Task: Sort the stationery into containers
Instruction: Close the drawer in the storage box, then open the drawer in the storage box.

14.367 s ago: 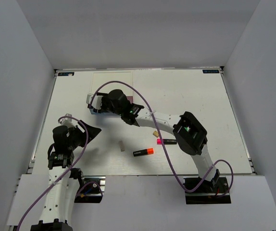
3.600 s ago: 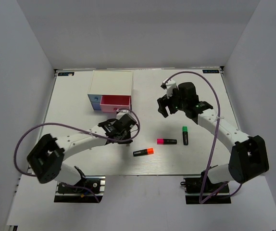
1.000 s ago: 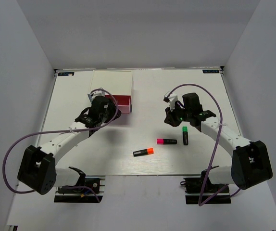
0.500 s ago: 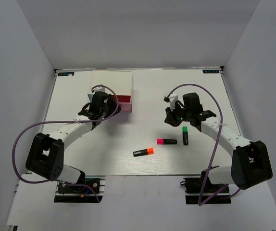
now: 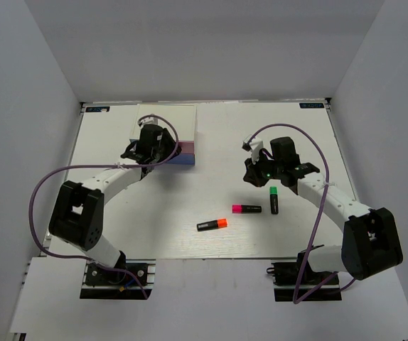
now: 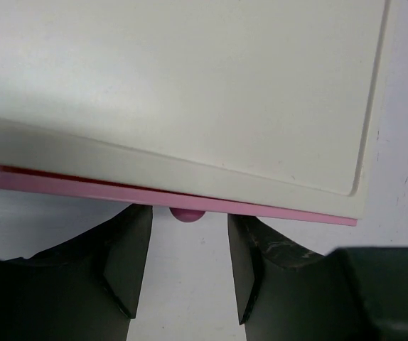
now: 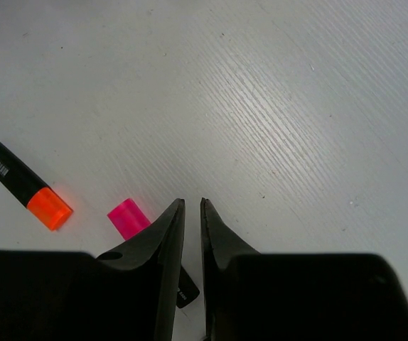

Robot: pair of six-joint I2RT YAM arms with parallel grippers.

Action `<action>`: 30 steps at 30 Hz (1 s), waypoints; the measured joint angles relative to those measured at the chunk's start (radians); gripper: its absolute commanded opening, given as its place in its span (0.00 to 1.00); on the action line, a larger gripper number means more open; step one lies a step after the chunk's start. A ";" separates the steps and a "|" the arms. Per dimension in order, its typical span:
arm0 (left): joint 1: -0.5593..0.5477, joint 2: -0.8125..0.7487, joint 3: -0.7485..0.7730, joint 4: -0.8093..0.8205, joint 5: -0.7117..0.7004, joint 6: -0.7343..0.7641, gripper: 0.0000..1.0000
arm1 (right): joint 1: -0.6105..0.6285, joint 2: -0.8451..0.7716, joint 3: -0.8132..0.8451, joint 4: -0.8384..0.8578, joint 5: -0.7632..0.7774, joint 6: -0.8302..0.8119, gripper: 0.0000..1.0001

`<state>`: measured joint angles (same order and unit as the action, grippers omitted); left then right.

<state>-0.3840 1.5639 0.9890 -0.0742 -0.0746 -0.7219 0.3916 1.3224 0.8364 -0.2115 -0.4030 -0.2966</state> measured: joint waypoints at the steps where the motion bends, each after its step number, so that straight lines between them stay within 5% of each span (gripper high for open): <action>1: 0.000 0.009 0.007 0.000 0.000 0.000 0.57 | 0.000 0.000 0.000 0.000 0.001 0.000 0.21; 16: 0.009 0.026 -0.012 0.035 0.002 0.004 0.62 | -0.005 0.002 0.000 0.000 0.004 -0.002 0.24; 30: 0.047 -0.306 -0.506 0.272 0.080 -0.130 0.56 | -0.009 0.025 0.000 -0.001 0.002 -0.006 0.24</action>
<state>-0.3367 1.2579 0.4831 0.1982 0.0055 -0.8516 0.3824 1.3472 0.8360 -0.2123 -0.4011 -0.3031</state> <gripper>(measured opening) 0.599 0.241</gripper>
